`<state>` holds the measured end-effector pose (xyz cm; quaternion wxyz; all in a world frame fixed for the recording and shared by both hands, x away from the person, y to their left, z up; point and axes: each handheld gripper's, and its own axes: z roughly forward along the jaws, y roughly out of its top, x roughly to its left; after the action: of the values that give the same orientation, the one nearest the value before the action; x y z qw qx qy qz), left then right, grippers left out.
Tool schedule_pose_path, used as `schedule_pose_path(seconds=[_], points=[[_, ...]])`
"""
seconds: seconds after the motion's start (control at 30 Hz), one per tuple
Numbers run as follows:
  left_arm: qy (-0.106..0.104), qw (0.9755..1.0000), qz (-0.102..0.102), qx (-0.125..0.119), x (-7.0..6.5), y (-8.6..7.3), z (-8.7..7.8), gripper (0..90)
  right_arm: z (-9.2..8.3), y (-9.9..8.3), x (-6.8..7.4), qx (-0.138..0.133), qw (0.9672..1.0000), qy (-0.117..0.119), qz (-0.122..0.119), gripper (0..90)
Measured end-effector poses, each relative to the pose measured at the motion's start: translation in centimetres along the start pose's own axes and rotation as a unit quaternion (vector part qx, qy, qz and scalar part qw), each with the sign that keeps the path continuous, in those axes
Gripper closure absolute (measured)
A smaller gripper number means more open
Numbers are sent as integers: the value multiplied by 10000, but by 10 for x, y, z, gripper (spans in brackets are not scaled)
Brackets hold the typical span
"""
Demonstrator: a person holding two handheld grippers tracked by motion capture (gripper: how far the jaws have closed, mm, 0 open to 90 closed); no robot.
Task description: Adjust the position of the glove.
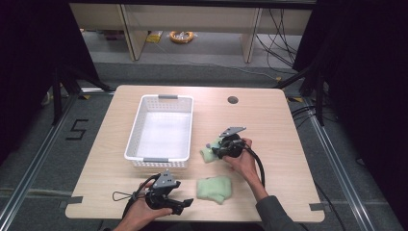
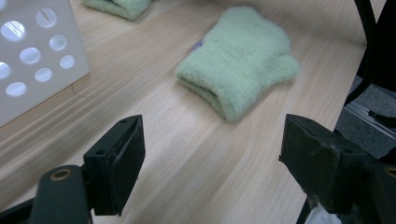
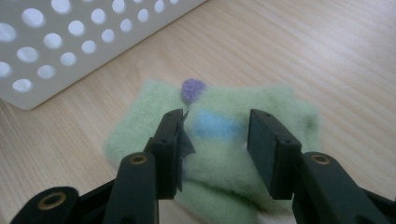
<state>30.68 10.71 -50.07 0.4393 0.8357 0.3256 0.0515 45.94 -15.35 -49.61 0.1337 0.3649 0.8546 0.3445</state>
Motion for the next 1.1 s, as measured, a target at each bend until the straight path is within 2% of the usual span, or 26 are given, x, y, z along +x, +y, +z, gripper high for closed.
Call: schedule_pose_path(seconds=[0.07,0.13,0.2,0.27,0.33,0.37,0.4,0.43,0.47,0.5,0.53,0.57,0.6,0.67,0.73,0.77,0.9,0.93,0.97,1.0,1.03,1.07,1.1], points=[[-8,10000,7,16,0,0,0,217,5,-2,0,-156,9998,-34,-118,585],[-6,10000,-37,-23,0,0,1,219,4,-4,0,-69,10000,34,-53,623],[21,10000,-86,10,1,0,0,219,6,-6,2,-151,9998,41,80,652],[10,10000,10,11,2,0,0,220,5,-6,1,-30,10000,44,23,686],[25,10000,-27,-3,2,0,0,222,6,-8,1,-137,9999,-21,30,746],[36,10000,-5,18,3,0,0,222,4,-9,0,-59,9999,46,116,779],[56,9999,62,80,4,0,0,222,6,-11,-1,-191,9998,6,97,807],[55,9999,60,76,4,0,0,222,6,-12,-1,-214,9997,-3,127,828],[55,9999,61,76,4,0,0,222,3,-11,-2,-117,9999,32,91,838],[51,9999,59,73,3,0,0,223,3,-12,-1,-124,9999,29,108,843],[51,10000,27,44,3,0,0,223,5,-13,-1,-279,9995,4,161,847],[54,9999,78,78,4,0,0,224,4,-14,0,-278,9992,50,295,850],[53,9999,73,70,4,0,0,224,4,-14,-1,-347,9991,21,261,853],[33,10000,-89,-4,3,0,0,225,0,-13,-3,-334,9991,49,242,856],[20,10000,-5,-17,4,0,0,225,-4,-13,0,-370,9988,32,334,858],[19,10000,2,-16,4,0,0,225,-8,-11,0,-353,9989,59,298,858],[15,10000,10,-19,4,0,-1,225,-20,-7,2,-594,9977,17,314,858],[14,10000,12,-18,4,0,-1,225,-23,-6,5,-566,9976,42,385,858],[11,10000,-93,-19,3,0,0,225,-26,-5,7,-630,9973,43,374,858],[19,10000,-22,-36,4,0,0,225,-30,-3,9,-689,9970,74,331,858],[18,10000,18,-20,4,1,-1,225,-33,-1,13,-719,9965,95,421,857],[0,10000,23,24,4,1,-2,225,-36,0,15,-777,9962,95,373,857],[20,10000,12,-35,4,0,-1,225,-38,1,17,-818,9960,121,352,858]])
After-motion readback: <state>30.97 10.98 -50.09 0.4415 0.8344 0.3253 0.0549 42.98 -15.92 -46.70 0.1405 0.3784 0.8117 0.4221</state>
